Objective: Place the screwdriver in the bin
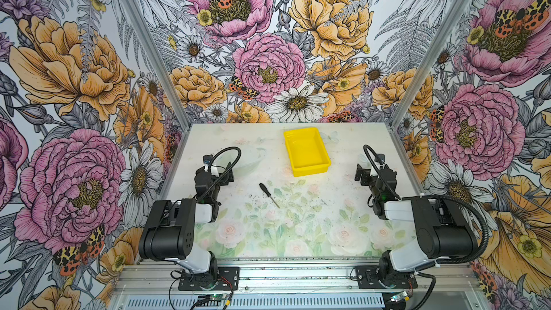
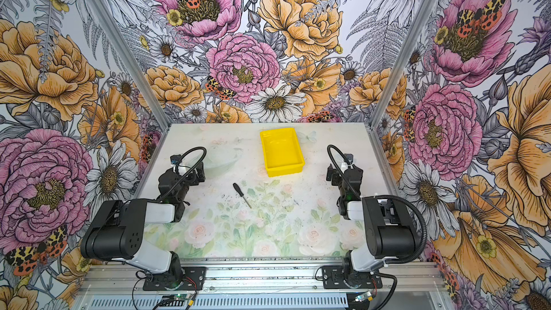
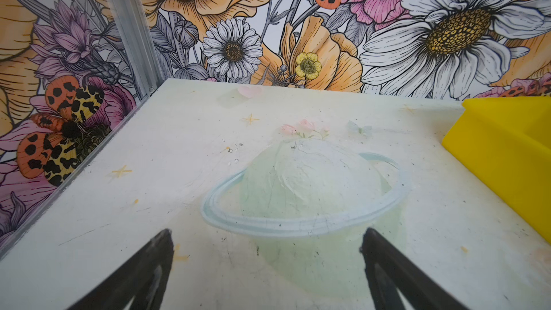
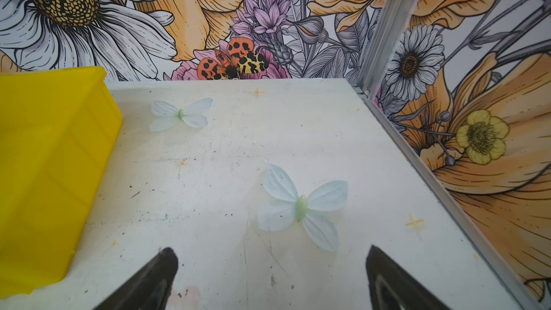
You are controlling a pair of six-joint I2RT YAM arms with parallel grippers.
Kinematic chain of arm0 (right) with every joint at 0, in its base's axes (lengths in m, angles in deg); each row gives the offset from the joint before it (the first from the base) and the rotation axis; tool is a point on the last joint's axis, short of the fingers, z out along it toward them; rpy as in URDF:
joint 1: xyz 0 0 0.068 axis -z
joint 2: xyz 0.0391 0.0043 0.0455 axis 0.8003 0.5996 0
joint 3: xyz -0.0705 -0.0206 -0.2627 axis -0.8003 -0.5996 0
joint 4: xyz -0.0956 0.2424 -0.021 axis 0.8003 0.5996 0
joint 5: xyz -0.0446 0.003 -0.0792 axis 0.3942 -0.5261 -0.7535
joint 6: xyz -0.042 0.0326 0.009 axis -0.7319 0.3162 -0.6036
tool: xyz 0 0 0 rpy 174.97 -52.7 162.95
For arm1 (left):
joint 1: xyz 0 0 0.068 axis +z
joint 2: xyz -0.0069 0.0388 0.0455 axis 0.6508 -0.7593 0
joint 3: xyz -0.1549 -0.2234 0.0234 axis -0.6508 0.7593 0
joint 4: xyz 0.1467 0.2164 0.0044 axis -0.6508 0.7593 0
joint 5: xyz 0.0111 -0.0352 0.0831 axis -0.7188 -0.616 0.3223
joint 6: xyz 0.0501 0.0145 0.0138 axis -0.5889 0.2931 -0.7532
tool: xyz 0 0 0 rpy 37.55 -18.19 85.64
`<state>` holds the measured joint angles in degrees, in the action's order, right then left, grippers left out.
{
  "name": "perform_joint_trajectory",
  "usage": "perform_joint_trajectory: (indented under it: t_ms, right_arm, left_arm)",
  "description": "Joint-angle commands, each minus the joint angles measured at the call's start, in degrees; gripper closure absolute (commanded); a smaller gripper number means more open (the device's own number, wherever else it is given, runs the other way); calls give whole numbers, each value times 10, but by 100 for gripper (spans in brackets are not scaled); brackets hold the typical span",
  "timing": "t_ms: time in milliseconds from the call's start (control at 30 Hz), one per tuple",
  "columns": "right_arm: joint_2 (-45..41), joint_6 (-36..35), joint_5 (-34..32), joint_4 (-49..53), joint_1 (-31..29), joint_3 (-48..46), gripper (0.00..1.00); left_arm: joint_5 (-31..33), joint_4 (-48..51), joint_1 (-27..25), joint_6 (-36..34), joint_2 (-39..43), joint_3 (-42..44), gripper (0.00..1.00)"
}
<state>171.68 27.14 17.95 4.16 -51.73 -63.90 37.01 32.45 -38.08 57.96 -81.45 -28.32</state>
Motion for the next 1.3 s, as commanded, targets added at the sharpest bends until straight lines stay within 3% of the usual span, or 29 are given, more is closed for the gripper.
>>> perform_joint_trajectory:
  t_ms: [0, 167, 300, 433, 533, 733, 833, 1100, 1167, 1267]
  right_arm:
    - [-41, 15, -30, 19, -2, 7, 0]
    - [-127, 30, -34, 140, -5, 22, 0]
    - [-207, 64, -58, 304, -18, 61, 1]
    - [-263, 89, -72, 457, -35, 101, 0]
    - [-308, 104, -91, 517, -55, 101, 1]
    - [-412, 137, -89, 617, -82, 82, 0]
    - [-448, 159, -81, 669, -83, 80, 0]
    - [-438, 198, -21, 786, -84, 130, 1]
    - [-418, 202, -10, 800, -84, 147, 0]
    - [-382, 204, 7, 820, -84, 177, 1]
  left_arm:
    - [19, 23, 15, 22, 58, 6, 1]
    - [26, 193, 7, 27, 110, -38, 1]
    - [93, 331, -15, 14, 144, -80, 2]
    - [141, 386, -32, 29, 180, -93, 1]
    - [156, 409, -53, 44, 188, -99, 1]
    - [143, 498, -55, 78, 233, -113, 1]
    - [127, 572, -52, 129, 268, -133, 1]
    - [77, 821, -70, 208, 298, -249, 1]
    - [50, 852, -72, 217, 304, -258, 1]
    - [62, 886, -94, 262, 321, -258, 1]
